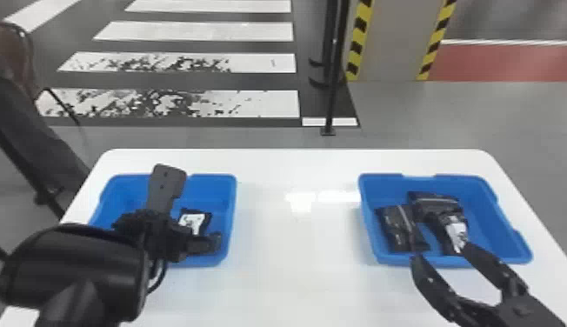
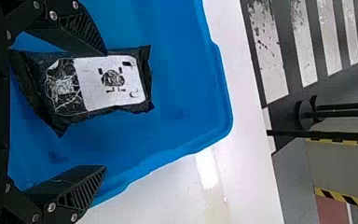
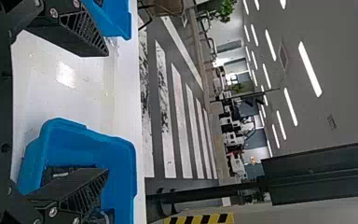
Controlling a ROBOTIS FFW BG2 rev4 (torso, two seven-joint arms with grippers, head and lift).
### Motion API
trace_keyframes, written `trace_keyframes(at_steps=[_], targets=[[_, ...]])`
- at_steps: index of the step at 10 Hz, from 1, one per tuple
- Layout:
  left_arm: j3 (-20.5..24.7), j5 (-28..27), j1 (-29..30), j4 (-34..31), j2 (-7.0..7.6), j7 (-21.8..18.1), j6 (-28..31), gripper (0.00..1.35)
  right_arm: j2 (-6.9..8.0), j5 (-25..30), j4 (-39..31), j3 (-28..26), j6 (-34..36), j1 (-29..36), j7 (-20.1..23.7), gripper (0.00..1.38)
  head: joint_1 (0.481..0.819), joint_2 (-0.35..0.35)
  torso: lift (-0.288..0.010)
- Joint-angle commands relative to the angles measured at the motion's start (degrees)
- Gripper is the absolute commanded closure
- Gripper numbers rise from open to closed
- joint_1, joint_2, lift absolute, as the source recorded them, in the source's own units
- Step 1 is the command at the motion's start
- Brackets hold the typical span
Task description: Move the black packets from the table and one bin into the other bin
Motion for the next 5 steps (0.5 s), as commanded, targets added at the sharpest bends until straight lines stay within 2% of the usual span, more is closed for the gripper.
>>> trace_keyframes(at_steps=[1, 2, 5], targets=[[-0.9, -0.62, -1.07, 0.17, 0.05, 0.6, 3.61, 0.18, 0.0, -0.13, 0.08, 0.0, -0.12, 0.0, 0.09, 0.14, 0.695, 0.003, -0.11], [-1.59, -0.62, -1.63, 0.17, -0.04, 1.56, 6.71, 0.18, 0.0, -0.13, 0.08, 0.0, -0.26, 0.0, 0.09, 0.14, 0.695, 0.004, -0.11], [-1.48, -0.51, -2.06, 0.17, -0.04, 2.27, 7.13, 0.18, 0.0, -0.35, 0.36, 0.0, -0.4, 0.0, 0.27, 0.14, 0.695, 0.012, -0.11]])
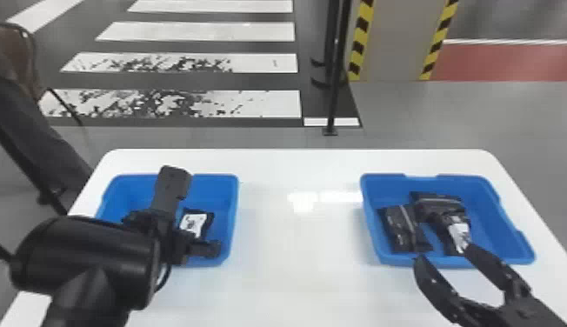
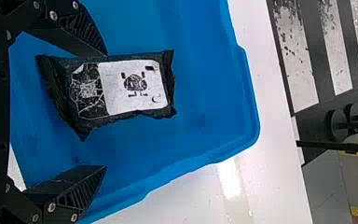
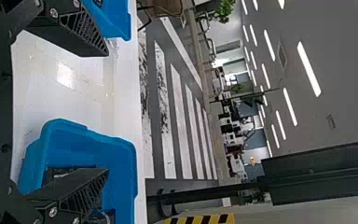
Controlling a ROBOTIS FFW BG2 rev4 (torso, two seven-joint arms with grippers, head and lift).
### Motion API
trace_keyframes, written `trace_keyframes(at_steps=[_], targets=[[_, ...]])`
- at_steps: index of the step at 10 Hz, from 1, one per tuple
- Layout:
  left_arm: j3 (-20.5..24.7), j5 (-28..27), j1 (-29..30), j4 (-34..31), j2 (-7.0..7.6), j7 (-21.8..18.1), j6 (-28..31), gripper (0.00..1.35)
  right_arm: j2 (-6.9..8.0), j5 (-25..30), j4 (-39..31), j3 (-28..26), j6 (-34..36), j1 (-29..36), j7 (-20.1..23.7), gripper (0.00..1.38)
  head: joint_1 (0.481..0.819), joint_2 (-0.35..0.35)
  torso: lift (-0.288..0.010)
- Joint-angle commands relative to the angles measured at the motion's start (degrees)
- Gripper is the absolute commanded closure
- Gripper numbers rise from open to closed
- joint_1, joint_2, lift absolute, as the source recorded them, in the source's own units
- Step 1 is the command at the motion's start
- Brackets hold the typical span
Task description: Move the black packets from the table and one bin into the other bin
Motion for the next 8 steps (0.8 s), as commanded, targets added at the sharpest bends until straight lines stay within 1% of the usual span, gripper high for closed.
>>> trace_keyframes(at_steps=[1, 3, 7, 8], targets=[[0.27, -0.1, -0.02, 0.14, 0.0, 0.18, -1.27, 0.18, 0.0, -0.13, 0.15, 0.0, -0.05, -0.12, 0.02, 0.14, 0.695, 0.012, -0.11], [0.5, 0.24, -1.15, 2.39, 0.0, 0.27, -1.97, 0.18, 0.0, -0.13, 0.29, 0.0, -0.19, -0.4, 0.11, 0.14, 0.695, 0.015, -0.11], [1.75, 3.44, -2.7, 7.73, 0.0, 0.09, -3.24, 0.19, 0.0, -0.24, 0.85, 0.46, -0.61, -0.68, 0.28, 0.14, 0.695, 0.02, -0.11], [1.75, 3.79, -3.12, 8.86, 0.09, -0.08, -3.52, 0.34, -0.09, -0.35, 1.13, 0.68, -0.61, -0.82, 0.28, 0.14, 0.695, 0.02, -0.11]])
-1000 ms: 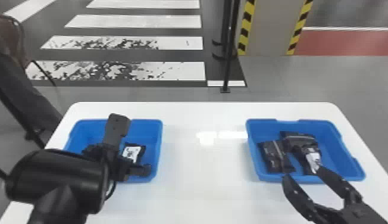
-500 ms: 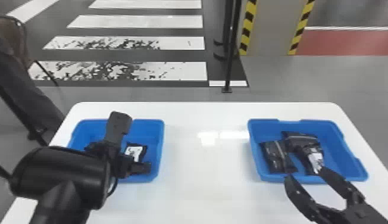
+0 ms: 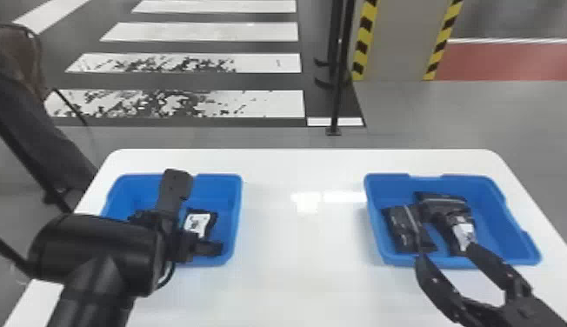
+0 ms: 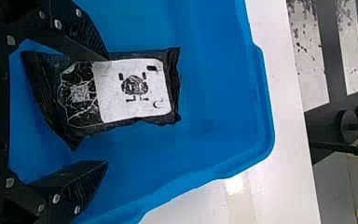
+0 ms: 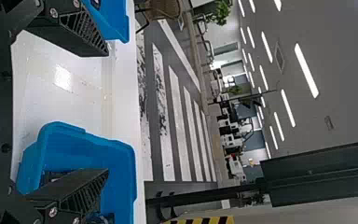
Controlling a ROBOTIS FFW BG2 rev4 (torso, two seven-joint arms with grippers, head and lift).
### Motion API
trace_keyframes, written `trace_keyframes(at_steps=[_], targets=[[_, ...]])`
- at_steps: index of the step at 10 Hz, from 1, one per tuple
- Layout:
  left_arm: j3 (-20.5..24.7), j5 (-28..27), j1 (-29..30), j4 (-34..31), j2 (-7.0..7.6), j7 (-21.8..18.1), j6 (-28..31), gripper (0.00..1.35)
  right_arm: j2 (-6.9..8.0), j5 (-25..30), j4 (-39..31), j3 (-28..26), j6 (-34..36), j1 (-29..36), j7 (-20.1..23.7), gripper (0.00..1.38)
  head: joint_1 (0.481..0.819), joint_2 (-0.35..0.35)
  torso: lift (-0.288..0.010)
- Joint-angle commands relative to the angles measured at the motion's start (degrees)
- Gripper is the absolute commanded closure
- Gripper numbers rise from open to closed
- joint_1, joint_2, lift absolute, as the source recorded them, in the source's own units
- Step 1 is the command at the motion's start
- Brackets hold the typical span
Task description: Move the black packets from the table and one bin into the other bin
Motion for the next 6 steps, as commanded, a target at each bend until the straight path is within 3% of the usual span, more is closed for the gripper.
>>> trace_keyframes(at_steps=[1, 2, 3, 6], targets=[[0.07, 0.16, -0.53, 0.95, 0.05, 0.15, -0.17, 0.76, -0.16, -0.03, 0.3, 0.33, -0.01, -0.22, 0.0, 0.14, 0.695, 0.021, -0.11], [-0.16, -0.19, -0.39, 0.95, -0.04, 0.41, -0.17, 1.07, -0.16, -0.14, 0.3, 0.33, -0.15, -0.22, 0.09, 0.14, 0.695, 0.024, -0.11], [-0.39, -0.3, -0.1, 0.95, 0.05, 0.59, -1.43, 1.21, -0.25, -0.37, 0.58, 0.33, -0.29, -0.22, 0.09, 0.14, 0.695, 0.027, -0.11], [-0.16, -1.56, 0.74, 0.39, -0.12, 0.67, -4.81, 1.21, -0.34, -0.6, 0.72, 0.33, -0.85, -0.08, 0.26, 0.14, 0.695, 0.024, -0.11]])
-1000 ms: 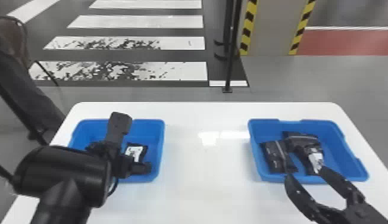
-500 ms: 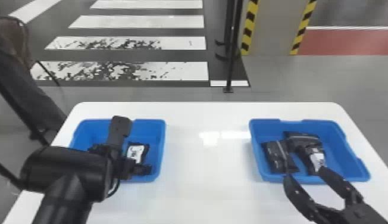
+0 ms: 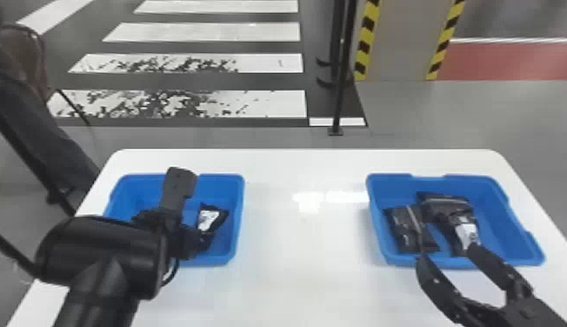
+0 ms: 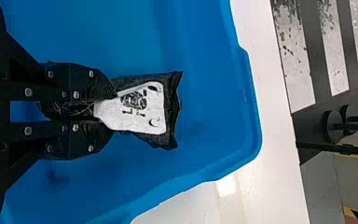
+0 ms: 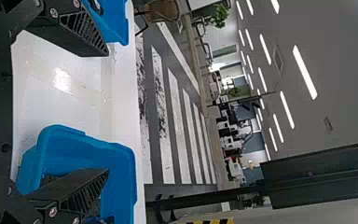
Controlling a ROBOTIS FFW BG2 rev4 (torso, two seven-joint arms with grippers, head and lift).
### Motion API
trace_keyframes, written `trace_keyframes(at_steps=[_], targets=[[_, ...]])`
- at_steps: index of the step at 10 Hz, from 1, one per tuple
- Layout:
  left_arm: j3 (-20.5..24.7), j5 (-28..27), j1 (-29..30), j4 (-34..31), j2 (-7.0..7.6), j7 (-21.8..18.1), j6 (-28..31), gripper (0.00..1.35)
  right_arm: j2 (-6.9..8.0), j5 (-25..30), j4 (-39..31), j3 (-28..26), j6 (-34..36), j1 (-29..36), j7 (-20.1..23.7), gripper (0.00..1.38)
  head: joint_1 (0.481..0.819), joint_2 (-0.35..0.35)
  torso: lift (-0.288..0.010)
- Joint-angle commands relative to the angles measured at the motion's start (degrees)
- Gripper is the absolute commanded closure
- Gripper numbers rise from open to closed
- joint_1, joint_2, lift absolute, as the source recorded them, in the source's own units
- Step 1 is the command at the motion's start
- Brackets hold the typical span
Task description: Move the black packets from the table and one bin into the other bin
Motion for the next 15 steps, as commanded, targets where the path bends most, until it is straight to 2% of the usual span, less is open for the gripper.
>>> trace_keyframes(at_steps=[1, 2, 4, 5, 7, 8, 9, 10, 13, 15], targets=[[0.28, -0.55, 0.85, -1.01, 0.0, 0.03, -1.66, 1.21, -0.09, -0.19, 0.05, 0.0, -0.27, -0.1, 0.0, 0.14, 0.695, 0.026, -0.11], [1.54, -1.7, 2.54, -3.96, -0.09, 0.21, -3.07, 1.21, -0.36, -0.42, 0.05, 0.68, -0.41, -0.8, 0.0, 0.14, 0.695, 0.027, -0.11], [4.28, -4.33, 7.04, -14.93, -0.35, 1.79, -5.6, 1.21, -0.8, -0.99, -0.09, 1.14, -0.84, -2.21, 0.0, 0.14, 0.695, 0.052, -0.11], [5.77, -4.55, 9.99, -20.28, -0.7, 2.76, -8.83, 1.21, -1.15, -1.67, -0.09, 1.71, -0.84, -3.47, 0.0, 0.14, 0.695, 0.073, -0.11], [7.02, -2.04, 15.05, -25.76, -1.85, 3.72, -18.82, 1.21, -1.41, -2.59, 0.05, 1.83, -0.84, -7.41, 0.0, 0.14, 0.695, 0.097, -0.11], [6.11, 2.07, 17.3, -26.6, -1.93, 3.72, -24.44, 1.21, -1.59, -3.04, 0.89, 2.17, -0.84, -10.08, 0.0, 0.14, 0.695, 0.093, -0.11], [4.39, 4.82, 19.41, -27.59, -1.85, 3.72, -30.07, 1.21, -1.94, -3.5, 2.3, 2.74, -0.84, -13.46, 0.0, 0.14, 0.695, 0.068, -0.11], [1.19, 6.19, 20.82, -29.28, -1.41, 3.72, -33.3, 1.21, -2.2, -3.84, 2.58, 3.54, -0.84, -16.41, 0.0, 0.14, 0.695, 0.028, -0.11], [-9.89, 10.76, 19.41, -29.28, 1.49, 3.72, -36.12, 1.21, -2.91, -5.79, 4.13, 8.23, -0.55, -22.6, 0.0, 0.14, 0.695, -0.071, -0.11], [-15.37, 12.58, 18.01, -29.28, 2.99, 3.72, -36.54, 1.21, -3.17, -6.93, 5.96, 11.31, -0.27, -25.41, 0.0, 0.14, 0.688, -0.125, -0.11]])
